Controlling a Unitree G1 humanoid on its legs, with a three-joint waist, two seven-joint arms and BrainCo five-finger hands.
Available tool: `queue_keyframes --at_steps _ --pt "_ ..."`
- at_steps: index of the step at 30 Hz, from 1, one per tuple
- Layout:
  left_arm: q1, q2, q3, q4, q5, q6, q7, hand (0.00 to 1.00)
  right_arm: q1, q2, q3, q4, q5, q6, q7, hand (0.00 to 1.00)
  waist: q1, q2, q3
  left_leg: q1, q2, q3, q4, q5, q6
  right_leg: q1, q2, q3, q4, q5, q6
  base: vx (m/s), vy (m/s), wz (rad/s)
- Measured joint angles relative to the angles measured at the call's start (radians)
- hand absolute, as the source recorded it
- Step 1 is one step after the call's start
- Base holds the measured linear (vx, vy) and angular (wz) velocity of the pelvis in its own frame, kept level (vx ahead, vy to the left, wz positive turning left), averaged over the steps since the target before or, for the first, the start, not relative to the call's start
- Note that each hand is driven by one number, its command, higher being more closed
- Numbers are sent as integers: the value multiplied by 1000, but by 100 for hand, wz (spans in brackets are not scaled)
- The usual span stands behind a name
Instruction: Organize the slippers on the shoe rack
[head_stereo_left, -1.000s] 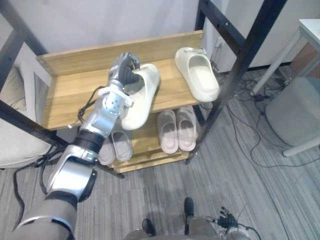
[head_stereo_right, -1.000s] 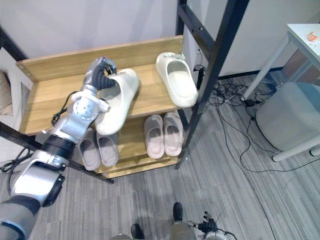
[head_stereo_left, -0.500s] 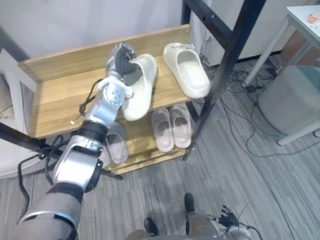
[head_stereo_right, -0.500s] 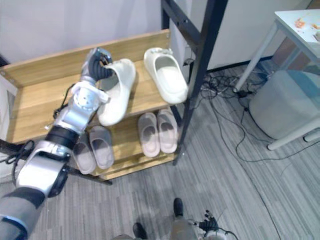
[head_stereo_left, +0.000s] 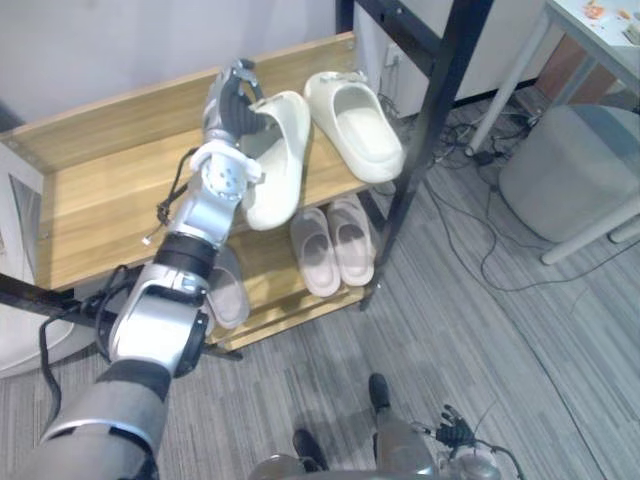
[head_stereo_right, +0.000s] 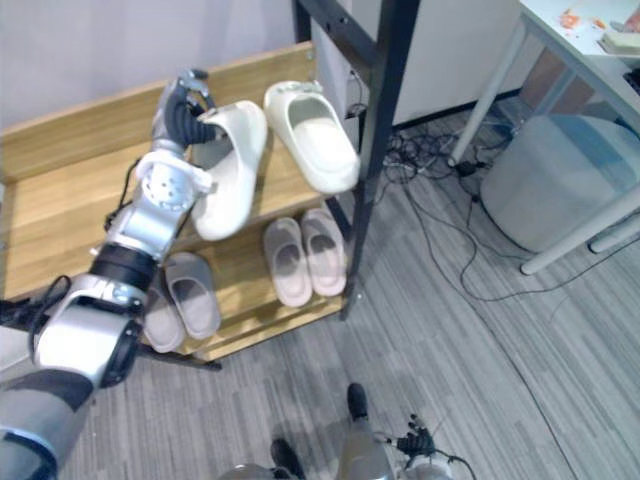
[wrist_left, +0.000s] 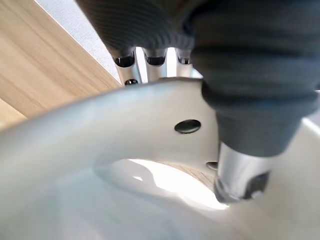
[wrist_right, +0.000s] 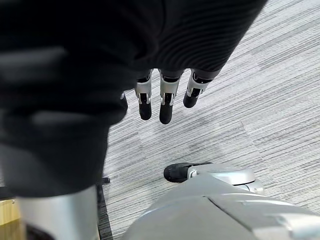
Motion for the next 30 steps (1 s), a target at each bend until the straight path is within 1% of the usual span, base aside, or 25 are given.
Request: queue_keyframes --at_steps 3,6,10,13,17,22,24,27,30 --pt "1 -29 13 1 -9 15 3 0 0 0 0 0 2 1 0 0 1 0 0 1 -2 -17 0 1 0 10 0 -25 0 -4 -6 -11 -21 14" --pt "8 -66 14 -2 -30 17 5 0 0 0 1 0 3 2 0 0 2 1 0 7 0 -39 -2 4 -2 27 0 -55 0 -9 -13 -7 -30 22" --pt "54 -97 14 -48 -52 17 6 0 -1 -1 10 4 20 11 -1 0 3 3 1 25 0 -63 -15 10 -2 53 1 -95 -1 -13 -20 -11 -27 16" --pt "79 -99 14 -84 -87 15 7 0 -1 -1 10 5 21 14 -1 0 6 3 1 27 -4 -73 -25 18 0 57 -2 -115 -1 -13 -20 -21 -22 10" --pt "115 -119 14 -112 -90 15 6 0 -1 -1 12 5 21 23 -1 0 8 5 1 41 -3 -98 -25 20 1 83 -2 -145 -2 -14 -21 -21 -21 18" --pt "150 -126 13 -141 -126 13 3 0 0 -2 14 8 21 33 -2 0 25 5 0 42 -10 -116 -29 31 5 93 -9 -171 -5 -14 -21 -52 -11 11" --pt "160 -126 12 -145 -128 12 3 0 0 -2 14 9 21 35 -2 0 27 5 0 47 -10 -123 -31 34 5 100 -9 -177 -5 -14 -21 -46 -21 11" --pt "187 -132 8 -175 -149 9 0 0 -1 -3 16 10 21 42 -2 0 30 4 0 51 -14 -147 -59 59 5 104 -11 -197 -8 -15 -23 -55 -29 20" --pt "202 -134 8 -178 -166 8 -4 0 -1 -4 20 10 21 44 -3 0 32 3 0 51 -12 -167 -64 69 1 114 -11 -217 -8 -20 -29 -41 -32 22"
